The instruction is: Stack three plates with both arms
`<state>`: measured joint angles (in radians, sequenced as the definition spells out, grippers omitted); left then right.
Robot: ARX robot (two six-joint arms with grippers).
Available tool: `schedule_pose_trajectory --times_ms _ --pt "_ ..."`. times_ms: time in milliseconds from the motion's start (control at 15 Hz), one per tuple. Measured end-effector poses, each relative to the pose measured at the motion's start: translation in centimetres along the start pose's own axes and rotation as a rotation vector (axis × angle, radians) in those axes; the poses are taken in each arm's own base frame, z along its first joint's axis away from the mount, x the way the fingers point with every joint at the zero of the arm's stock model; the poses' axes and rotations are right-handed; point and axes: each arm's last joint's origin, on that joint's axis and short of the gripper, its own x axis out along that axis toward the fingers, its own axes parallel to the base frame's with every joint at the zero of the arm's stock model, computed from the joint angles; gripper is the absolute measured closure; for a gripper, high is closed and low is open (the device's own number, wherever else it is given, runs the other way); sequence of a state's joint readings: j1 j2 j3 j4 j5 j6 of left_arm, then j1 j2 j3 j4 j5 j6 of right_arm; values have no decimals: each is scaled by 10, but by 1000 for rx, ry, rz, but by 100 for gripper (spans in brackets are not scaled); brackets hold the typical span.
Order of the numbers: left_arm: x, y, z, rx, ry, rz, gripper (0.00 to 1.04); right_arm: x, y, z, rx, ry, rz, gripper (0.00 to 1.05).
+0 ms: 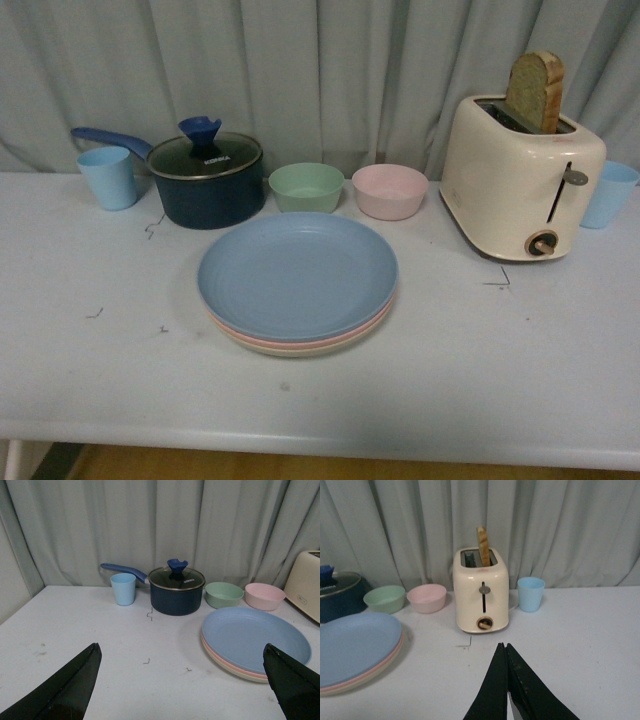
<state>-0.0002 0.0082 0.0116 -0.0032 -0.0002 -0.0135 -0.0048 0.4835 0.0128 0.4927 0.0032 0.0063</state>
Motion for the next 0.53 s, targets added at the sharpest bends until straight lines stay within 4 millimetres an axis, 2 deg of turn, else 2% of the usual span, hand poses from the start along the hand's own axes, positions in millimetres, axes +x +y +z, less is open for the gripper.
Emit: schedule_pose_trajectory --times_ms 533 --pt "0 0 0 0 0 0 7 -15 0 0 0 7 0 103"
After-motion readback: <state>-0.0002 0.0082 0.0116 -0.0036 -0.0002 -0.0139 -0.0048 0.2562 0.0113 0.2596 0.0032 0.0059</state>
